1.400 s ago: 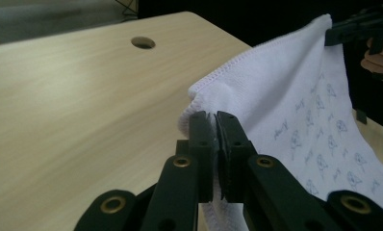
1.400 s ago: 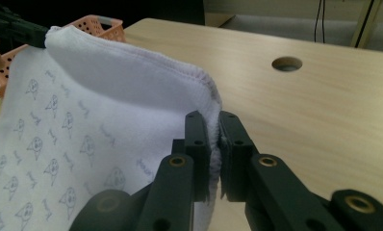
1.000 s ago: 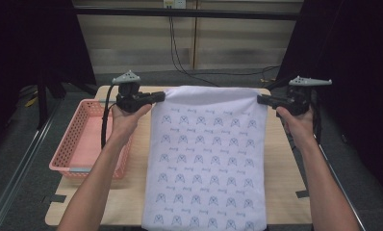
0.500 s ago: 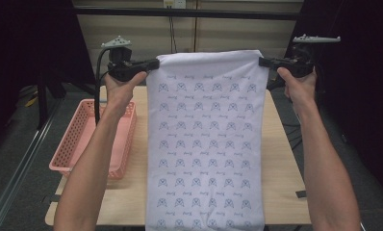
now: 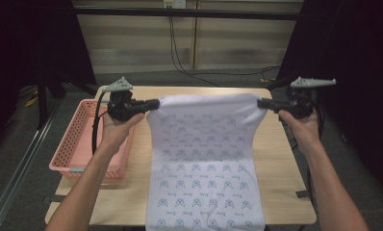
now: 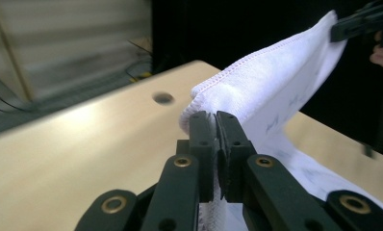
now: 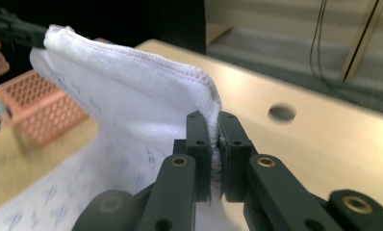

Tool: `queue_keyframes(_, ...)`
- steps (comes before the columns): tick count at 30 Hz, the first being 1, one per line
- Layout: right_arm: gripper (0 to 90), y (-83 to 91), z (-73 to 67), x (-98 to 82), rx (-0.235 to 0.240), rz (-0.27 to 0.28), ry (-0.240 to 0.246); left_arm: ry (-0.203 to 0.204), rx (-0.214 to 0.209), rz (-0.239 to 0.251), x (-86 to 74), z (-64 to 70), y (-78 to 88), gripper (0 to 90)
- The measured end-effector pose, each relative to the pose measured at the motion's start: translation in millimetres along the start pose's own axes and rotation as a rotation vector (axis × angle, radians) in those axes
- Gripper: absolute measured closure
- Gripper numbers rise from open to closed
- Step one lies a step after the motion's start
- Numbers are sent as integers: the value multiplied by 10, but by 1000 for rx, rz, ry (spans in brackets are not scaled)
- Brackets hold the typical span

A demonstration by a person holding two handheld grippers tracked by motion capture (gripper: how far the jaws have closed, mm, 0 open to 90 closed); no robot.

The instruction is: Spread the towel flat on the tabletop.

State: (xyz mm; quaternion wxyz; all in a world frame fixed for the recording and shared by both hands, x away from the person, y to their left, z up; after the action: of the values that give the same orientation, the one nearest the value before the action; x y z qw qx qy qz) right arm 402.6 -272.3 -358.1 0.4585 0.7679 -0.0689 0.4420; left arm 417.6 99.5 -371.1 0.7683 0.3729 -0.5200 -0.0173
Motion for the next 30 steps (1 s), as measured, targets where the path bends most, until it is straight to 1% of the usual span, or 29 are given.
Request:
queue_keyframes(1,856,-12,-49,-145,16,-14,-1,8,-29,5,-75,88,4,865)
queue_keyframes(2,856,-8,-93,-258,27,-20,-1,4,-60,7,-156,184,8,865)
queue_keyframes(4,856,27,-198,-465,59,-20,0,-7,-60,-15,-345,318,9,865)
queue_keyframes(5,857,44,-246,-561,76,-15,-5,3,-76,-30,-443,359,3,865)
queue_keyframes(6,856,52,-296,-657,91,-23,-8,6,-78,-38,-538,387,0,865)
queue_keyframes(7,857,55,-345,-749,95,-35,2,6,-76,-49,-609,403,-1,864)
queue_keyframes(8,857,62,-386,-816,105,-40,4,19,-84,-59,-722,429,7,864)
queue_keyframes(9,857,68,-455,-924,131,-53,-1,29,-88,-60,-788,443,19,864)
queue_keyframes(10,856,69,-491,-992,136,-63,1,53,-107,-62,-912,481,39,864)
queue_keyframes(11,856,75,-569,-1129,153,-77,-3,55,-103,-72,-975,502,46,863)
queue_keyframes(12,856,78,-612,-1201,169,-83,-5,46,-91,-90,-1041,529,50,864)
queue_keyframes(13,856,76,-651,-1274,175,-90,-1,45,-103,-119,-1158,597,49,864)
queue_keyframes(14,856,69,-719,-1406,178,-117,2,51,-113,-128,-1226,637,44,864)
queue_keyframes(15,856,61,-759,-1486,183,-133,-1,59,-121,-155,-1328,687,22,863)
queue_keyframes(16,857,46,-805,-1590,185,-147,-6,68,-120,-198,-1458,740,-13,864)
queue_keyframes(17,856,23,-861,-1724,199,-177,-7,71,-128,-213,-1548,784,-39,863)
queue_keyframes(18,857,-5,-890,-1827,195,-201,-12,76,-139,-229,-1617,818,-64,864)
queue_keyframes(19,857,-26,-903,-1901,190,-217,-18,72,-135,-252,-1710,847,-94,864)
queue_keyframes(20,857,-55,-925,-1990,204,-237,-26,63,-144,-278,-1818,868,-133,863)
queue_keyframes(21,856,-99,-928,-2095,198,-266,-37,65,-150,-290,-1880,869,-158,864)
queue_keyframes(22,856,-124,-928,-2148,192,-286,-47,74,-149,-314,-1974,857,-203,863)
queue_keyframes(23,856,-166,-937,-2224,201,-320,-63,90,-160,-324,-2018,855,-230,863)
queue_keyframes(24,856,-198,-938,-2264,194,-340,-64,105,-159,-341,-2073,858,-265,863)
queue_keyframes(25,856,-257,-938,-2327,192,-373,-64,96,-155,-361,-2098,858,-276,863)
queue_keyframes(26,856,-291,-944,-2361,196,-392,-64,96,-160,-371,-2110,866,-291,862)
queue_keyframes(27,856,-322,-941,-2390,177,-418,-53,102,-158,-377,-2117,862,-299,862)
queue_keyframes(28,856,-336,-937,-2389,171,-427,-49,115,-146,-396,-2144,857,-328,862)
queue_keyframes(29,856,-351,-930,-2379,170,-428,-49,111,-142,-409,-2159,850,-348,862)
queue_keyframes(30,856,-371,-918,-2390,167,-438,-46,106,-150,-413,-2153,856,-354,862)
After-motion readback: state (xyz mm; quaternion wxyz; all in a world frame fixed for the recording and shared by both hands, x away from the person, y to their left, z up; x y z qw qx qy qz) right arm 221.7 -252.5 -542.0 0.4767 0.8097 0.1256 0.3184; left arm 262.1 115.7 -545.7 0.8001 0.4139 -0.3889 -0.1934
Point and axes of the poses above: each handheld gripper's, and its own axes: y roughly backward along the jaws, x roughly out of its top, z roughly to its right, the point moved 8 cm from there along -y, roughly forward along the jaws, and after that the axes turned 14 degrees about -z, right-handed, at the moved point
